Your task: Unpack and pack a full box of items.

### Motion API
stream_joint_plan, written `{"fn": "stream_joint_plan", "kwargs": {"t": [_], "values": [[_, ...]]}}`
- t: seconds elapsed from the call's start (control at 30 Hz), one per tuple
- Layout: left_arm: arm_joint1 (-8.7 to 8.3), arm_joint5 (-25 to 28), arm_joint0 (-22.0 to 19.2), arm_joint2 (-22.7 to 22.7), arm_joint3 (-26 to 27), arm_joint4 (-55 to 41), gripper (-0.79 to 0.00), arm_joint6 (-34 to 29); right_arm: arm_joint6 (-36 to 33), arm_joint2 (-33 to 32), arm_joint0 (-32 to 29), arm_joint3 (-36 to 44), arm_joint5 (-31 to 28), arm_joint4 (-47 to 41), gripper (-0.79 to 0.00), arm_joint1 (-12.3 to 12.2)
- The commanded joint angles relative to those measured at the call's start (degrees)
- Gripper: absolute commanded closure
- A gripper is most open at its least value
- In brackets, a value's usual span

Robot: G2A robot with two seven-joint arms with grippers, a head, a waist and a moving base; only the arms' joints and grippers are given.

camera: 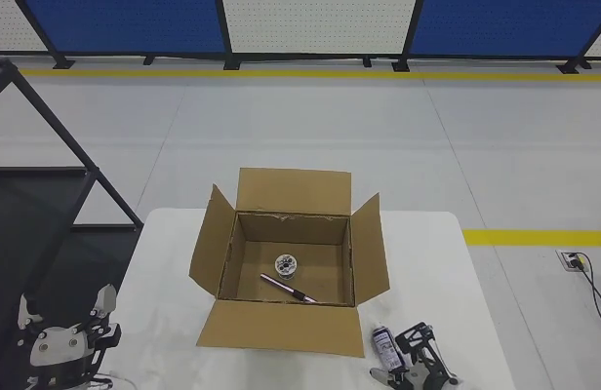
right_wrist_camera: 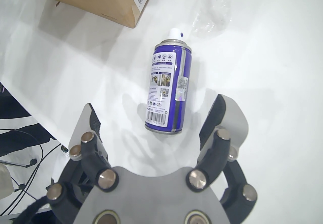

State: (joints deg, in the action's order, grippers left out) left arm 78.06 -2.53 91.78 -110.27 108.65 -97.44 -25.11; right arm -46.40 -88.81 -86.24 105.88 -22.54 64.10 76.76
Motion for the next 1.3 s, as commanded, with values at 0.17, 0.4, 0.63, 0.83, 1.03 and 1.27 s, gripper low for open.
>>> {"fn": "stream_joint_plan", "kwargs": {"t": [0.17,0.4,0.63,0.83,1.03,1.27], "values": [[0.00,0.00,0.00,0.00,0.00,0.00,-0.785,0.00,-1.06,1.95,3.06,-2.74,1.07,1.39,-0.785,-0.37],[0.00,0.00,0.00,0.00,0.00,0.00,-0.785,0.00,-0.72,3.24,4.24,-3.77,4.46,3.68,-0.237,-0.65],[0.00,0.00,0.00,0.00,0.00,0.00,-0.785,0.00,0.25,2.62,3.71,-3.01,5.22,3.31,0.000,-1.10],[0.00,0.00,0.00,0.00,0.00,0.00,-0.785,0.00,0.30,2.29,3.33,-2.61,5.45,3.32,0.000,-1.51],[0.00,0.00,0.00,0.00,0.00,0.00,-0.785,0.00,-0.22,2.86,3.62,-2.83,5.76,3.57,-0.200,-1.83],[0.00,0.00,0.00,0.00,0.00,0.00,-0.785,0.00,-0.44,3.63,3.96,-3.00,6.04,3.73,-0.240,-2.17]]}}
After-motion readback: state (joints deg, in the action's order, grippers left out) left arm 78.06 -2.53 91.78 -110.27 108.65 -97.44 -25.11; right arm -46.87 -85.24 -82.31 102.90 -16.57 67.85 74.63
